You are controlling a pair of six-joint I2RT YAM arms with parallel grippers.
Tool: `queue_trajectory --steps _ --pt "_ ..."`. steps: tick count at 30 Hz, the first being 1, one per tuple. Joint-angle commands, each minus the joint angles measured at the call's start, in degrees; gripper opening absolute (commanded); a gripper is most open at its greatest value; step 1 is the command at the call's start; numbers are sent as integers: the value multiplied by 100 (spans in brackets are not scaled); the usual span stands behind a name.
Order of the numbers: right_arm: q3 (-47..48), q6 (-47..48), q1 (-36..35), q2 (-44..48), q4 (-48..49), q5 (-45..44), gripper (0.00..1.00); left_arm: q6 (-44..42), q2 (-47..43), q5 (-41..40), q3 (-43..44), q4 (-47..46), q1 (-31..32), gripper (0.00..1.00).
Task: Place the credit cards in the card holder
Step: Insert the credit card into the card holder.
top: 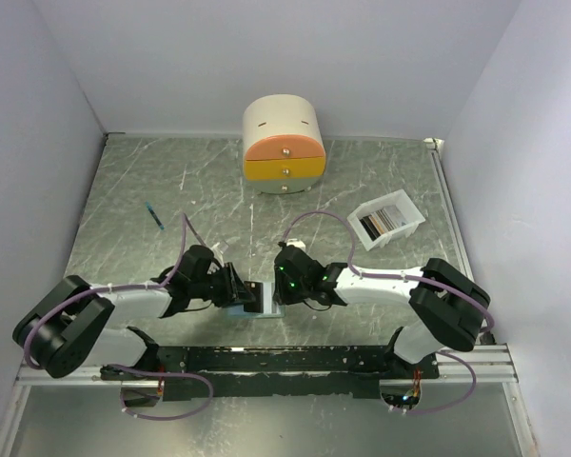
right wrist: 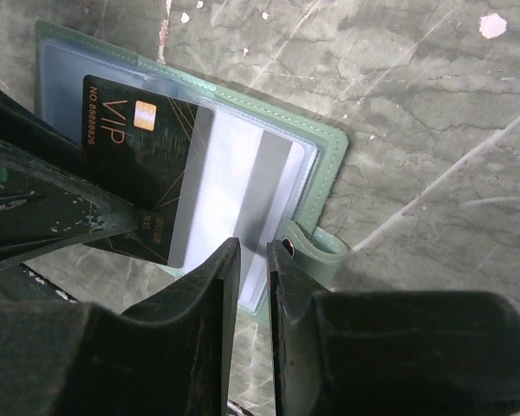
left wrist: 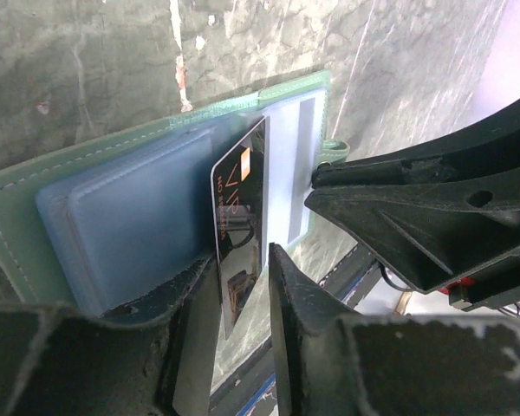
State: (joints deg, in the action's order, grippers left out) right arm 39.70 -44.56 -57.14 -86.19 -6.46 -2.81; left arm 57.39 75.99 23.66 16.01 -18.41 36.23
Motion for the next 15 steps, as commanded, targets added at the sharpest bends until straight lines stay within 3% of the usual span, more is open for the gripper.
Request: queue_trajectory --steps 1,7,15 --pt "9 87 -22 72 -392 -274 20 -257 -246 -489 110 728 55 39" --pt "24 87 -17 9 -375 -249 20 -364 -255 -590 284 1079 106 36" --pt "71 105 -21 -29 -365 -249 20 -374 -127 -432 236 971 157 22"
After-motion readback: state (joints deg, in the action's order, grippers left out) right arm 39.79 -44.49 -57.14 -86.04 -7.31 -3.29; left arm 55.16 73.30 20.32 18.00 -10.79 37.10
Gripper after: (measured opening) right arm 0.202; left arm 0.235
